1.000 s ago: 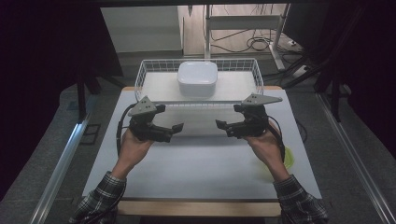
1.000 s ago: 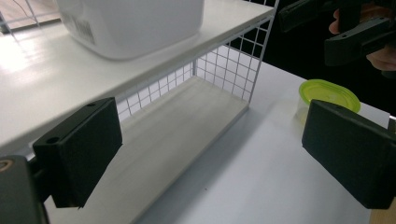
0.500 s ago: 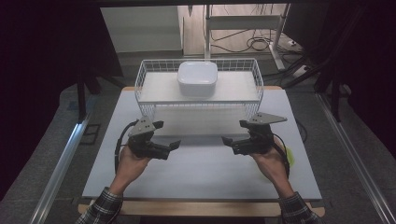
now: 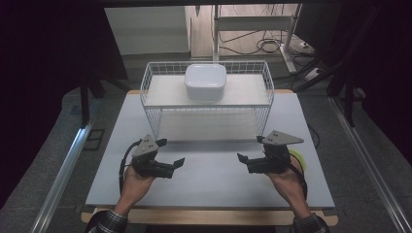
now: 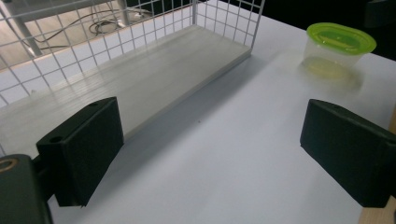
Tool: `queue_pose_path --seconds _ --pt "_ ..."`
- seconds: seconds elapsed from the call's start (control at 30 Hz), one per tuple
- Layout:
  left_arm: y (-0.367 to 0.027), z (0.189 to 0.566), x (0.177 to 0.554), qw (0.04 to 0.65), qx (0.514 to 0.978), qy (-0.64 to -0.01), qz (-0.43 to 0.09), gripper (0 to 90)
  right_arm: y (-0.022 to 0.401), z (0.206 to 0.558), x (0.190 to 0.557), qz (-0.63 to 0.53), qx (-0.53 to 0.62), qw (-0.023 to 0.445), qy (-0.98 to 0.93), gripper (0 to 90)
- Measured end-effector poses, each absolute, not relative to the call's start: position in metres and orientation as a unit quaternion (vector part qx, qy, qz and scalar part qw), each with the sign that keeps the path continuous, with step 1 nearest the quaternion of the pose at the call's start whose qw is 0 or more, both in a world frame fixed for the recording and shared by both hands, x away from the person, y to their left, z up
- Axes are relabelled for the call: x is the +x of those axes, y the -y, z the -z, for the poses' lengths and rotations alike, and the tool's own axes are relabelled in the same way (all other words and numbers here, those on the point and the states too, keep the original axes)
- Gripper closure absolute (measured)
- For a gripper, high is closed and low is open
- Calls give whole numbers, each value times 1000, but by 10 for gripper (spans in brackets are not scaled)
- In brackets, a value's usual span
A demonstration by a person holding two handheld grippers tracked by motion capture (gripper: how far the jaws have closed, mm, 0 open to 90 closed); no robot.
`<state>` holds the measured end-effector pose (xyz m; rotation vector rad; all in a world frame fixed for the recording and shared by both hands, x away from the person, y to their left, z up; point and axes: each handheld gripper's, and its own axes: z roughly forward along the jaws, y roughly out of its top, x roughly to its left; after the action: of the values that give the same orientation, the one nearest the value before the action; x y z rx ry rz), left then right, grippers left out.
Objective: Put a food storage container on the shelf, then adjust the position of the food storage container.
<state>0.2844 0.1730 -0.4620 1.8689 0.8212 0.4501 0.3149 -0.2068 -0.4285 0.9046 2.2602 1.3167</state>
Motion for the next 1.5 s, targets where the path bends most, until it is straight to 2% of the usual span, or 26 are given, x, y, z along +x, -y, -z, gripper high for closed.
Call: queue_pose_path --seconds 0.23,0.67,1.07,1.17,1.5 --pt "-170 481 274 481 786 -337 -195 55 217 446 301 -460 338 172 -803 72" --pt "-170 504 254 442 808 -332 -204 40 223 473 283 -427 353 174 -814 71" --pt "-178 508 256 444 801 -347 -205 41 231 470 289 -409 385 179 -808 23" --pt "-179 509 257 445 800 -348 -204 42 237 466 288 -400 395 193 -804 112" --pt "-179 511 257 444 800 -349 -202 46 279 452 288 -389 435 226 -780 670"
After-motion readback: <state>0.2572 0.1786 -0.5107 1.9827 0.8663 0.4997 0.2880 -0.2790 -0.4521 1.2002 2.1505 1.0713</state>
